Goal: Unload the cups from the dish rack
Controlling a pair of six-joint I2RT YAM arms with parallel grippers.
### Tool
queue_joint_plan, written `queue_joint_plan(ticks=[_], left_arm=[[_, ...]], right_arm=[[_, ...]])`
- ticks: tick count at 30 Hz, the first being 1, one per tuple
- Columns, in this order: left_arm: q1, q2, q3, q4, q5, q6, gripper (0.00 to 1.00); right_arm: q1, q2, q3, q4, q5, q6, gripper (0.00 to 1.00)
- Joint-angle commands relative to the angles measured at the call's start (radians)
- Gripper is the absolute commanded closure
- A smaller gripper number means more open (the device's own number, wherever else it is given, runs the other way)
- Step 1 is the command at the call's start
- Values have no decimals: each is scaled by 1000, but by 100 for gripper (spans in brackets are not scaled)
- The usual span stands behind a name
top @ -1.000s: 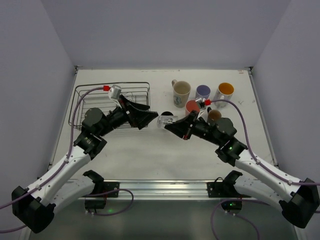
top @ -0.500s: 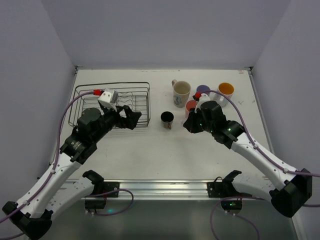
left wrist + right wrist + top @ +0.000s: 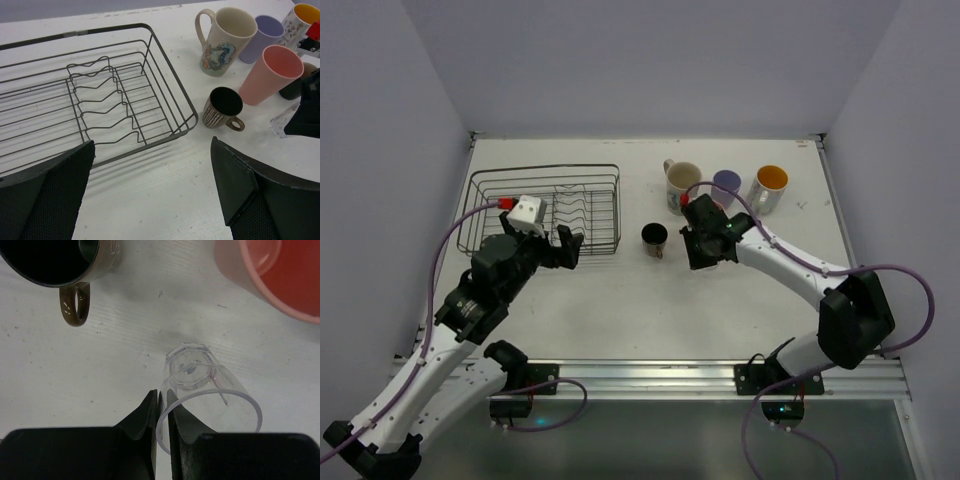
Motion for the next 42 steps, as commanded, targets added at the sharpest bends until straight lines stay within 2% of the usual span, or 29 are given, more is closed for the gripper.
queue_joint_plan(ticks=[1,11,16,18,19,23,28,33,34,37,39,42], left_arm=[[3,-25,-10,23,-28,33,0],[23,-29,-13,21,6,30,0],[47,-34,-15,24,35,28,0],[54,-37,-15,24,38,27,0],[58,-40,-16,24,38,25,0],[71,-43,-18,29,41,23,0],[84,-40,-18,29,37,23,0],[86,-39,-18,37,20,20,0],[86,-39,-18,40,15,19,0],[86,-40,1,51,26,4,0],[86,-49,34,60,69,-15,0],[86,-72,88,74,110,-30,0]], right_arm=[[12,55,79,-36,41,-27,100],[26,197,119,-13,23,-36,100],[27,219,118,-8,44,-37,94],[30,220,121,-7,47,-36,87],[32,217,121,-2,47,-37,77],[37,170,125,7,35,-36,64],[37,53,133,15,14,-34,55],[37,-100,127,33,6,-31,39],[38,-166,121,42,6,-31,36],[37,-290,86,94,15,-27,15],[37,-428,54,131,43,-25,1],[37,-649,-15,218,90,-30,1]])
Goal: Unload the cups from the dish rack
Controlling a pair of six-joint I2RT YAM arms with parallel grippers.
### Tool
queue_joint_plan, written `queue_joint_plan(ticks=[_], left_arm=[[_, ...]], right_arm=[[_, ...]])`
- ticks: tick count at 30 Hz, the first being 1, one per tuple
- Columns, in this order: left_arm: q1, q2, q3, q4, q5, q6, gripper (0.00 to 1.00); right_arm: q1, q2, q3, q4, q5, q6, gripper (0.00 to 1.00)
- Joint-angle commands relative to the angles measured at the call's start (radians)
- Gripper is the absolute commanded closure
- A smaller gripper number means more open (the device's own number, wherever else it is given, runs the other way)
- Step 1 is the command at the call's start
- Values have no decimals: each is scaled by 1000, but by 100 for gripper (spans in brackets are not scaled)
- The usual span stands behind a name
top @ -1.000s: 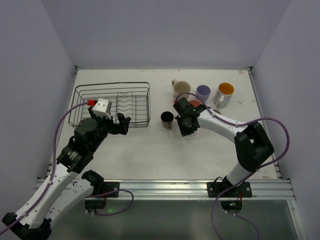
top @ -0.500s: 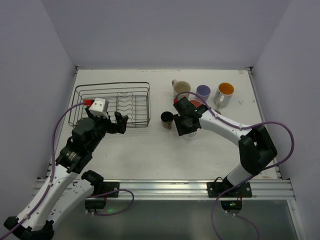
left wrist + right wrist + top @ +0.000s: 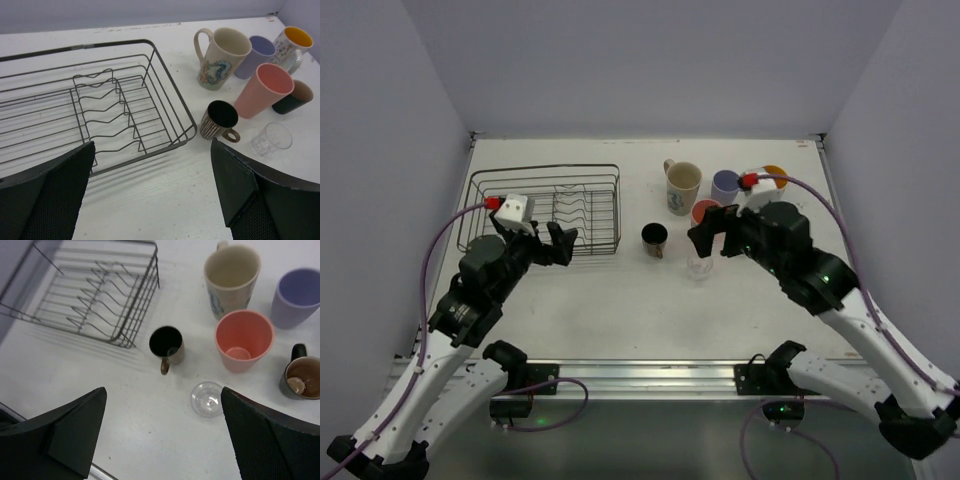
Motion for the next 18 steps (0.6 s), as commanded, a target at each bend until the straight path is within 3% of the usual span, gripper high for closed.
queue_joint_plan(ticks=[1,6,9,13,18], left_arm=[[6,-37,104,68,57,-26,0],[6,-42,218,39,36,-37,0],[6,-57,223,30,10,-40,0],[6,-105,189,26,-20,-54,0],[6,-110,167,30,-72,-65,0]], right_arm=[[3,-223,-74,128,106,-6,1],[1,-621,-204,291,205,-19,1],[3,-752,-260,328,243,-23,1],[3,-818,-318,354,297,-25,1],[3,-765,-317,372,242,-19,1]])
